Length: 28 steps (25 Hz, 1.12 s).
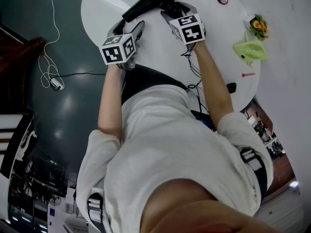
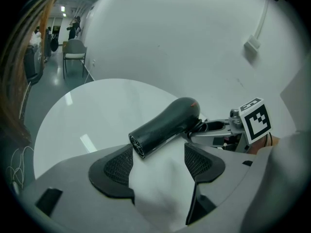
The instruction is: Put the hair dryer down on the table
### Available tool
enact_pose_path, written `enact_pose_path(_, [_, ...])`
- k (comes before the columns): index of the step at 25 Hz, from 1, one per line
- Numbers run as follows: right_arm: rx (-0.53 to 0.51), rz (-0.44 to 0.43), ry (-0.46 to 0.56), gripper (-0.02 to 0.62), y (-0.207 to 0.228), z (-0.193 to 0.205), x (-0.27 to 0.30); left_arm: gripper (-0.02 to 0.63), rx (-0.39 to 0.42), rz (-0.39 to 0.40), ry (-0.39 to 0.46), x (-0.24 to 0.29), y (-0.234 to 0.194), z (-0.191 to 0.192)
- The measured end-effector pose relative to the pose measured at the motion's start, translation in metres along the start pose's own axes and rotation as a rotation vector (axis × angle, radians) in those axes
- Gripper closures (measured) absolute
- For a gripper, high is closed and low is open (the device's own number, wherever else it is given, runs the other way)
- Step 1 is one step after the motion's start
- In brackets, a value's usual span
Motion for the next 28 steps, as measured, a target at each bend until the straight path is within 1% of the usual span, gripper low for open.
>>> enact_pose_path(4, [0.072, 0.014, 0.050, 0.301, 0.000, 0.004, -0.011, 0.264, -0.008, -0.009, 0.009, -0.008, -0.005, 0.003])
enact_pose_path(8, [0.079, 0.048, 0.066, 0.302, -0.004, 0.007, -0.023, 0.264, -0.006, -0.004, 0.014, -0.015, -0.009, 0.007])
enact_pose_path(14, [0.103, 0.070, 0.094, 0.311, -0.016, 0.014, -0.037, 0.265, -0.016, 0.002, 0.039, -0.027, -0.010, 0.014])
enact_pose_path(17, [0.115, 0.087, 0.107, 0.318, -0.025, 0.020, -0.044, 0.274, -0.005, -0.001, 0.048, -0.033, -0.010, 0.019])
enact_pose_path(20, [0.122, 0.111, 0.117, 0.334, -0.033, 0.027, -0.053, 0.302, 0.009, 0.003, 0.050, -0.038, -0.008, 0.026])
enact_pose_path(23, [0.132, 0.145, 0.137, 0.362, -0.037, 0.034, -0.064, 0.354, 0.025, 0.017, 0.058, -0.042, -0.002, 0.033])
enact_pose_path(28, [0.171, 0.187, 0.169, 0.383, -0.047, 0.049, -0.082, 0.443, 0.079, 0.013, 0.076, -0.051, 0.005, 0.044])
Point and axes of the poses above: the fingertips, and each gripper's own axes: x forward along the fingers, y to its right, z out of its underside, the point moved 4 cm from there along -x, backward along the fingers, and after that the axes turned 6 degrees about -z, right-handed, at the moved point
